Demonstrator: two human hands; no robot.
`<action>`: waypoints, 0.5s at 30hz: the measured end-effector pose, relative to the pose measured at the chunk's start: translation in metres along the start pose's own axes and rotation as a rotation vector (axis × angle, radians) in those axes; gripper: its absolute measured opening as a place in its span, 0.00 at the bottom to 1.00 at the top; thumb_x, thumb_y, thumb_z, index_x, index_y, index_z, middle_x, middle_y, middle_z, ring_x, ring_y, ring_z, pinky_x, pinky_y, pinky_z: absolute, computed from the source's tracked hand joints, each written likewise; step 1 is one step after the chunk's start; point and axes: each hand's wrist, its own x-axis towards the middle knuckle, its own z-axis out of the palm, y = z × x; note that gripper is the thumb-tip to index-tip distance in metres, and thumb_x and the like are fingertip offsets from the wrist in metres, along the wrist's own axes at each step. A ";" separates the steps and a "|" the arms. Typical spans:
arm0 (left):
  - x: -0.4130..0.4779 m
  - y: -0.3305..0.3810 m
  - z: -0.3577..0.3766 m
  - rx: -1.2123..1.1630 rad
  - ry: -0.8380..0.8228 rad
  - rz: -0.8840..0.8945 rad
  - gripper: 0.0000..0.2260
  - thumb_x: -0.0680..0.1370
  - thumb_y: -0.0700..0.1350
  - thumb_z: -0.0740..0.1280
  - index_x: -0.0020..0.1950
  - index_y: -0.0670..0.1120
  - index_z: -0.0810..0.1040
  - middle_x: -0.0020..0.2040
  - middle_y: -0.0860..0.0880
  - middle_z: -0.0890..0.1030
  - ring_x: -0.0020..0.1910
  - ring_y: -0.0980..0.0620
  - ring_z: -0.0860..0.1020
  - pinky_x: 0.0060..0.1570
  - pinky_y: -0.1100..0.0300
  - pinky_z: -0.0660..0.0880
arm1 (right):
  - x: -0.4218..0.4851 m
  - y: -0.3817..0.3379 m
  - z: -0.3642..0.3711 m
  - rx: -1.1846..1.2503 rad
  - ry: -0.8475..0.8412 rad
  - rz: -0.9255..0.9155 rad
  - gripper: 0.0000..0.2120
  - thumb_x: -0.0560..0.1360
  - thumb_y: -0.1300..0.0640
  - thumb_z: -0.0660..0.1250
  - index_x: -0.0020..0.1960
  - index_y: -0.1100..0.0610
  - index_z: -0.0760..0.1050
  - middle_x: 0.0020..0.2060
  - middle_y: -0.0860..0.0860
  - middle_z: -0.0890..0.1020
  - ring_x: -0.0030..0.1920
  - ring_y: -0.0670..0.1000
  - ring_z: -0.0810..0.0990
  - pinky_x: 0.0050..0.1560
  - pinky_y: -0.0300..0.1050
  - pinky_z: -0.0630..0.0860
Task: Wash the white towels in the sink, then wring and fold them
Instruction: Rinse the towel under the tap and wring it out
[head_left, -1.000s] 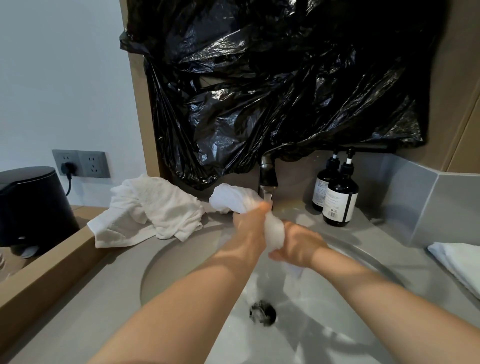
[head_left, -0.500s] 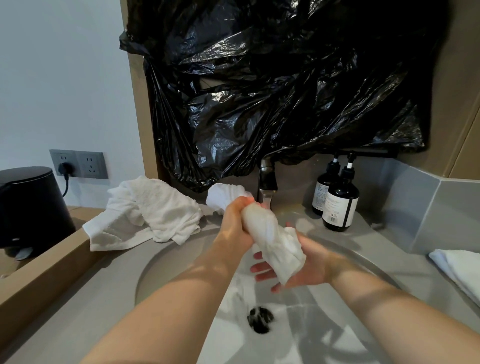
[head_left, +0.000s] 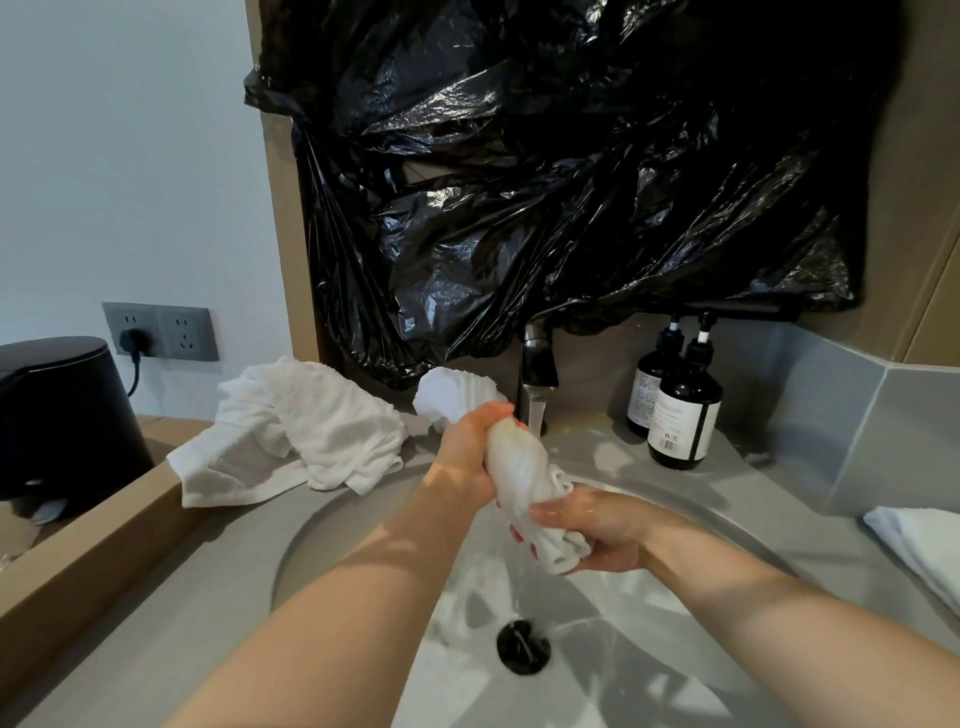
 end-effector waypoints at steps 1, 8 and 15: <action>0.004 0.000 0.000 0.027 0.025 0.016 0.08 0.75 0.41 0.68 0.37 0.40 0.76 0.32 0.45 0.77 0.31 0.48 0.76 0.39 0.54 0.77 | -0.002 -0.003 0.008 -0.088 0.090 -0.014 0.15 0.67 0.56 0.78 0.46 0.61 0.76 0.37 0.55 0.78 0.32 0.48 0.77 0.32 0.40 0.72; 0.013 0.003 0.006 0.131 0.181 0.018 0.11 0.70 0.44 0.72 0.49 0.41 0.78 0.32 0.45 0.80 0.29 0.47 0.78 0.37 0.55 0.76 | 0.001 -0.011 0.041 -0.495 0.555 -0.054 0.13 0.69 0.54 0.74 0.47 0.52 0.70 0.43 0.50 0.79 0.43 0.48 0.78 0.38 0.40 0.75; 0.011 0.002 0.013 0.234 0.299 0.078 0.28 0.61 0.48 0.73 0.59 0.41 0.79 0.43 0.44 0.84 0.41 0.44 0.82 0.51 0.48 0.80 | 0.016 0.003 0.035 -0.533 0.667 -0.165 0.12 0.67 0.57 0.72 0.49 0.52 0.74 0.38 0.49 0.80 0.33 0.49 0.80 0.29 0.40 0.74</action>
